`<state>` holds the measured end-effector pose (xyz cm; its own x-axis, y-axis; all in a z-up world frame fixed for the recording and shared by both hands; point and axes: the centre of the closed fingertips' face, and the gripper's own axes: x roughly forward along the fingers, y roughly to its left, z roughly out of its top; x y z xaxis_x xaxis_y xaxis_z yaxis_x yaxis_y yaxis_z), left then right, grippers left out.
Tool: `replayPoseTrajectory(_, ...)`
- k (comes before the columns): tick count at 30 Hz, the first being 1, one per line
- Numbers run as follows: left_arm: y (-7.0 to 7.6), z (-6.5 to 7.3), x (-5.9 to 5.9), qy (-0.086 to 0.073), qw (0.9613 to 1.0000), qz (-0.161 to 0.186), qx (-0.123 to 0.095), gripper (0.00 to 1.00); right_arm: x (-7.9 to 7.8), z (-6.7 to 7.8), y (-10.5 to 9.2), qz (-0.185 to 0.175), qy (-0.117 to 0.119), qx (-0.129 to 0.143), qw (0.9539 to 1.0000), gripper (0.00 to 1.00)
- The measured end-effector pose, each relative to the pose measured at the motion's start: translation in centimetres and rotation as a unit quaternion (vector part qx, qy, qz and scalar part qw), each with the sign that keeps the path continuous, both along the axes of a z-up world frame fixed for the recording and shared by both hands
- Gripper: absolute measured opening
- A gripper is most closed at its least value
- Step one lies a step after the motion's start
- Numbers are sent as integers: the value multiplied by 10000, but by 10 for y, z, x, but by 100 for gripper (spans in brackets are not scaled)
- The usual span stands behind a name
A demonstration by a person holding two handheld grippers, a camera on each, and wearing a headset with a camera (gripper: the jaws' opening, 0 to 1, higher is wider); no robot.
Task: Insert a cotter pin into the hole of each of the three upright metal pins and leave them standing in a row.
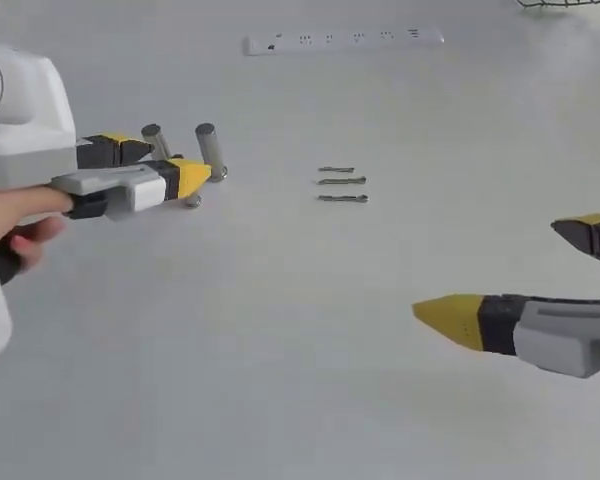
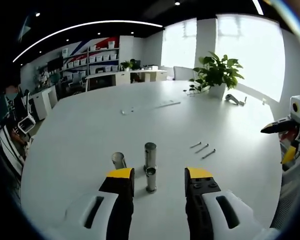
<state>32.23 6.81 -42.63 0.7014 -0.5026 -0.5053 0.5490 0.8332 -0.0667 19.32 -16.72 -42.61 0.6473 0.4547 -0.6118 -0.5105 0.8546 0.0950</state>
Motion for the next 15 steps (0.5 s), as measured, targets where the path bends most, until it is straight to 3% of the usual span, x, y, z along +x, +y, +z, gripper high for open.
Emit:
replayPoseTrajectory(3, 1, -10, 8, 96, 9999, 7, 61, 33, 1, -2, -1, 0, 30, -16, 10000, 93)
replayPoseTrajectory(11, -1, -25, 12, 187, 9995, -100, 222, 25, 1, -7, -3, -27, 95, -35, 9999, 92)
replayPoseTrajectory(15, 3, -27, 17, 25, 9986, -46, 521, 8, 1, -7, -4, -56, 76, -69, 9999, 91)
